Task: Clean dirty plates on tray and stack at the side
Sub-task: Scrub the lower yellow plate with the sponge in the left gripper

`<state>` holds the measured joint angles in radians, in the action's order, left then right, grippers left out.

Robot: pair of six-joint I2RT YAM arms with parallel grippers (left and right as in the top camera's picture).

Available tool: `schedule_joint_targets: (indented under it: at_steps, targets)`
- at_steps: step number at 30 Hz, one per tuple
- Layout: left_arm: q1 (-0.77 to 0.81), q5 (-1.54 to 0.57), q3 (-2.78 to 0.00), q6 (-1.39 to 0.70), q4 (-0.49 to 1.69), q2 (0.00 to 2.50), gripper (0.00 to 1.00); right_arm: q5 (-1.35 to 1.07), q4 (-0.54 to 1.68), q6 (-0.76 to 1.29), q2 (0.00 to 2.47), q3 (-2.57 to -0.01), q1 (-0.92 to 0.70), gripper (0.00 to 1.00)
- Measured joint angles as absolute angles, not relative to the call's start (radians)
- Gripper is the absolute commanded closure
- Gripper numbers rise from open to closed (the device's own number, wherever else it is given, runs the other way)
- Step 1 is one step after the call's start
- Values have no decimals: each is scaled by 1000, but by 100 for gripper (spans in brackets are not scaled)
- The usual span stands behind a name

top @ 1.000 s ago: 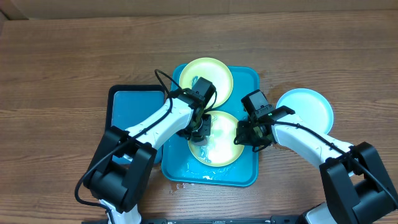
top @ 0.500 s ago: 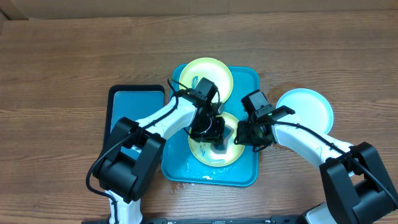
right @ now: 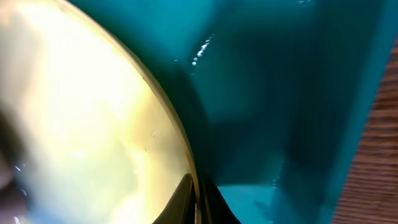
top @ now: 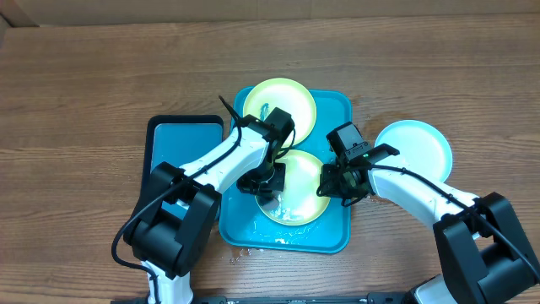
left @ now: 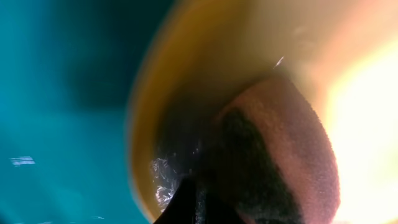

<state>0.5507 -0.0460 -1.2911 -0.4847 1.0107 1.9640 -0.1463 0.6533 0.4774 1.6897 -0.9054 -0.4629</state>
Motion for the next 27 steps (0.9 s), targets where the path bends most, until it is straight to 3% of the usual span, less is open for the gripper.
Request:
schedule_joint_targets:
  at_steps: [5,9,17,27]
  targets:
    - [550,104,-1347,-522,1013,1979,96,-165,643,488,1690,-907,-472,96]
    - [546,79,-1375,-503,949,1989,96,-147,647,498,1690,-908,-470,96]
    - [542,-257,-1374,-488,741,2035,96,-119,656,501,1690,-910,-458,96]
    - [574,-566,-1377,-478,714,2094,96,-111,659,501,1690,-911,-458,96]
